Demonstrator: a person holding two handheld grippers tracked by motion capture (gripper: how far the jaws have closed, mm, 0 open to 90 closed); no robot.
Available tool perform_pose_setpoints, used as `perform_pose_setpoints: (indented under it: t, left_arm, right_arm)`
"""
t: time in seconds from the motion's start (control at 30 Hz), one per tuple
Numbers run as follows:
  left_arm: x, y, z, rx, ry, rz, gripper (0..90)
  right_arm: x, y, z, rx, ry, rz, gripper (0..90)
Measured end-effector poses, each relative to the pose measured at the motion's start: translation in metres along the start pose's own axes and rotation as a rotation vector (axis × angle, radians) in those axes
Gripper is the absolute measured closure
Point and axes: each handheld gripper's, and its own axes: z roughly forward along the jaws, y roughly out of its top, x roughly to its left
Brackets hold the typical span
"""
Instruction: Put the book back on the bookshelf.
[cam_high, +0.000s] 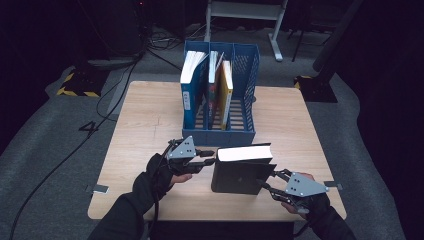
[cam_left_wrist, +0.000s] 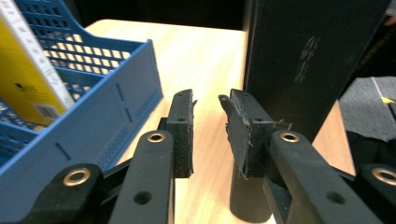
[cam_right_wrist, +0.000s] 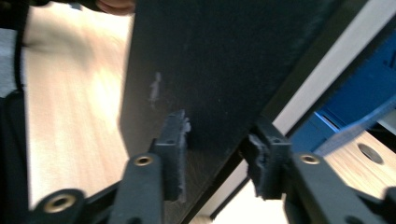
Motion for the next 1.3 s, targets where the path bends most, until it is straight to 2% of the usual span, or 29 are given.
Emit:
perform_pose_setpoints:
  t: [0.23,0.33,0.37,0.5,0.53,0.67,0.8,0.93,1.03,1.13,1.23,1.3]
  left_arm:
    - [-0.009,-0.001,0.001,-0.002,-0.045,0.004,71.8]
    - [-0.013,0.000,0.006,0.008,-0.083,0.013,72.9]
    - [-0.016,0.000,0.009,0.014,-0.090,0.027,72.5]
    - [-0.024,0.003,0.017,0.026,-0.134,0.061,71.6]
    - [-0.026,0.004,0.019,0.029,-0.141,0.063,71.5]
    - [-0.038,0.006,0.031,0.047,-0.162,0.104,71.3]
    - [-0.045,0.007,0.037,0.048,-0.175,0.102,69.7]
    - [-0.049,0.006,0.044,0.043,-0.192,0.086,68.5]
    - [-0.052,0.006,0.047,0.039,-0.187,0.096,67.9]
    - [-0.055,0.006,0.050,0.044,-0.185,0.103,65.8]
    - [-0.058,0.004,0.050,0.045,-0.164,0.110,66.3]
    - [-0.059,0.002,0.052,0.050,-0.153,0.101,67.1]
  right_arm:
    - [-0.004,-0.004,0.005,0.028,-0.041,0.024,48.4]
    - [-0.007,-0.006,0.006,0.037,-0.069,0.041,42.6]
    - [-0.009,-0.007,0.006,0.038,-0.077,0.051,41.5]
    - [-0.013,-0.010,0.010,0.060,-0.110,0.080,45.4]
    - [-0.014,-0.011,0.011,0.062,-0.103,0.091,46.2]
    - [-0.014,-0.009,0.015,0.074,-0.121,0.099,48.3]
    - [-0.013,-0.005,0.021,0.087,-0.136,0.102,51.8]
    - [-0.016,0.000,0.028,0.091,-0.129,0.120,53.9]
    - [-0.019,0.003,0.031,0.079,-0.119,0.132,55.6]
    - [-0.025,0.011,0.033,0.046,-0.109,0.148,56.2]
    - [-0.028,0.018,0.030,0.013,-0.075,0.164,57.2]
    - [-0.030,0.020,0.027,-0.008,-0.052,0.192,57.5]
